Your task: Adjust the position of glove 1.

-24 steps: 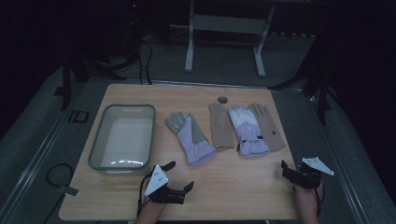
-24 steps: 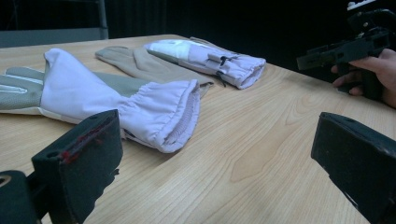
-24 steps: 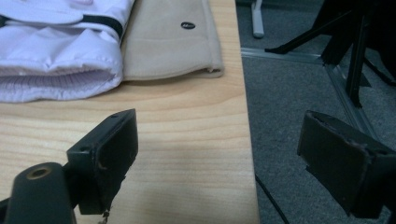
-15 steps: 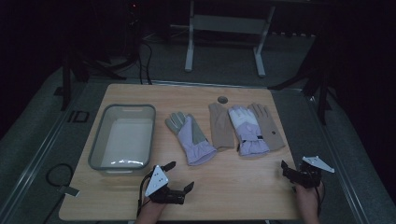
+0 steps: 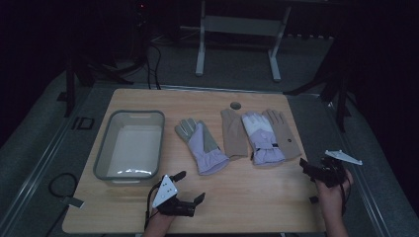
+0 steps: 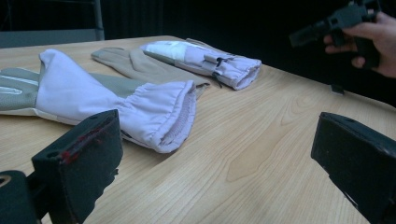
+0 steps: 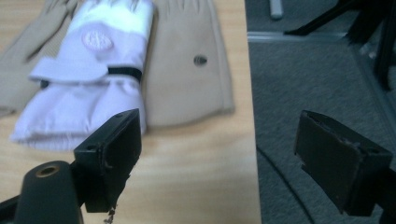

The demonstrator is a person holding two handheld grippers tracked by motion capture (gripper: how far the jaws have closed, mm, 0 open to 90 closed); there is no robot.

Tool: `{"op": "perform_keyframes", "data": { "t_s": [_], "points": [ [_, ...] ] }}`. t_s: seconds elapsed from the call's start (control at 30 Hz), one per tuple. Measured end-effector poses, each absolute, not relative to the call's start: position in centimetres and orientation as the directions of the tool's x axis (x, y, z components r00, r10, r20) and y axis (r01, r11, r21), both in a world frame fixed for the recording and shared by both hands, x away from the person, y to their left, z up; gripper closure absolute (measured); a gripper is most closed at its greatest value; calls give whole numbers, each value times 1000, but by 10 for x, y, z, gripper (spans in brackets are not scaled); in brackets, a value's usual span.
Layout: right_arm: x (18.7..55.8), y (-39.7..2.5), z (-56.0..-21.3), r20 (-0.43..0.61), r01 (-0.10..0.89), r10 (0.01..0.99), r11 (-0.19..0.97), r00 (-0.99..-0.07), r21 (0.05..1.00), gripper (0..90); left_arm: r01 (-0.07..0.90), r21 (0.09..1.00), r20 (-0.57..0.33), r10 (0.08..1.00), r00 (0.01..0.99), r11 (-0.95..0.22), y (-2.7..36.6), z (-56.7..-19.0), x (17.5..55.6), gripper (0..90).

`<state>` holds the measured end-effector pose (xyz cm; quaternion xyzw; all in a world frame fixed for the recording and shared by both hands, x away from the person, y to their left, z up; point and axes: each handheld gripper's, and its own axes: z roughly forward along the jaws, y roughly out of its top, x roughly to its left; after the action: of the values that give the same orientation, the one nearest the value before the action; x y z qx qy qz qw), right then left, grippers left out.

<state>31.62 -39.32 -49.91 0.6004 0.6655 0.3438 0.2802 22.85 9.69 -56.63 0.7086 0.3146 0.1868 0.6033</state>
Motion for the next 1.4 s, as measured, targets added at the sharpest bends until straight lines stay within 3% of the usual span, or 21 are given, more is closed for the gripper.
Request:
{"op": "perform_keyframes", "data": {
  "t_s": [0.2,0.33,0.4,0.67,1.13,1.4],
  "points": [
    [323,-375,-480,44,554,977,80,-206,829,119,220,973,-113,671,733,-76,97,-566,229,21],
    [337,-352,-459,44,547,954,131,-296,827,167,218,973,-111,670,734,-78,96,-566,228,21],
    [343,-341,-450,35,533,943,155,-330,832,257,218,973,-110,670,734,-78,96,-566,228,21],
    [361,-296,-428,28,494,898,215,-439,842,281,220,972,-111,667,737,-81,96,-566,228,21],
    [395,-215,-439,36,511,823,317,-567,799,340,217,973,-110,658,745,-83,96,-566,229,21],
    [410,-167,-452,4,452,721,431,-693,781,408,217,973,-113,653,749,-80,96,-566,229,21]
  ]
}}
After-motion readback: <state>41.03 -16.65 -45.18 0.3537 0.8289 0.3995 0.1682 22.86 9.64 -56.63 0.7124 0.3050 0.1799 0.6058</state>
